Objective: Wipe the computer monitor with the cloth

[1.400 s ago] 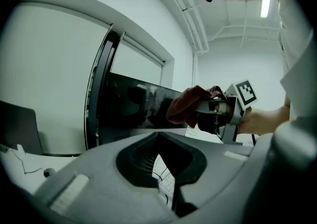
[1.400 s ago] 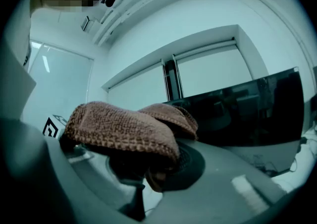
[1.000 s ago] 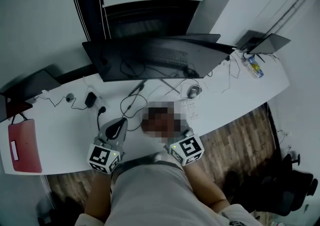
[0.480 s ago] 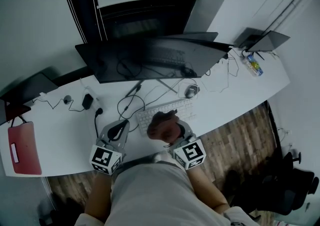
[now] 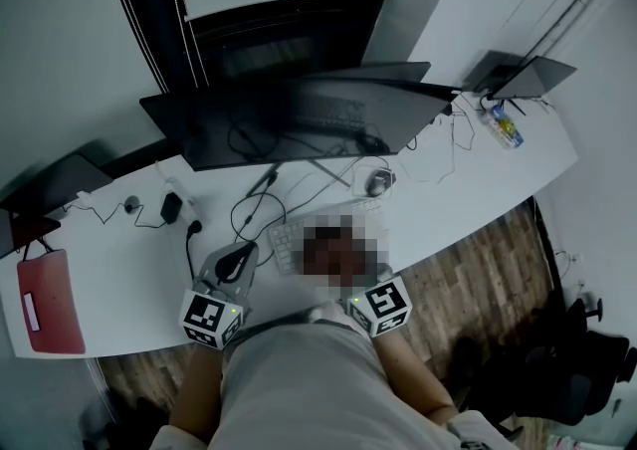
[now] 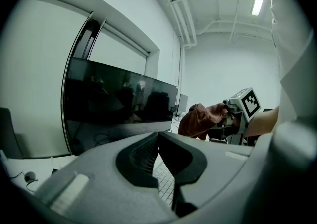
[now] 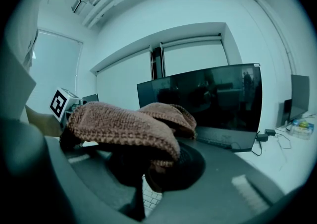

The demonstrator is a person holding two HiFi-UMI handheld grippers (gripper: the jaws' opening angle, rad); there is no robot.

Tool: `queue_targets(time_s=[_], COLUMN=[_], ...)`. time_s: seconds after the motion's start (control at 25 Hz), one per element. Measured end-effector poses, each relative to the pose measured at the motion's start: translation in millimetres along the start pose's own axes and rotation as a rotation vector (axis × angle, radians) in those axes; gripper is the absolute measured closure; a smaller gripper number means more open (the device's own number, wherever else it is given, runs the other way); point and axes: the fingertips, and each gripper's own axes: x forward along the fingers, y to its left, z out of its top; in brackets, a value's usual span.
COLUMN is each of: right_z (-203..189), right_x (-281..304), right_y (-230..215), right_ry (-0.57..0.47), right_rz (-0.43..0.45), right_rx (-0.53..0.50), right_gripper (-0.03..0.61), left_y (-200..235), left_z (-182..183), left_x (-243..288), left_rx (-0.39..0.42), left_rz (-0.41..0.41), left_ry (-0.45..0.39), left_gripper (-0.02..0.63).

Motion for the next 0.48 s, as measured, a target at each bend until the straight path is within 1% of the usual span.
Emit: queue_targets(time_s=[0.48], right_z=[6.4], right_x=[0.5], right_y=[-8.1], right_ry=[-0.016], right_rz=[0.013], right_rx=[0.003], right_gripper=[0.538], left_y=[-4.3], left_z=[9.1], left_x=[11.8], left_rx=[0.022], left_rz=[-0.019], left_ry=[-0.007], left_gripper=[0.604])
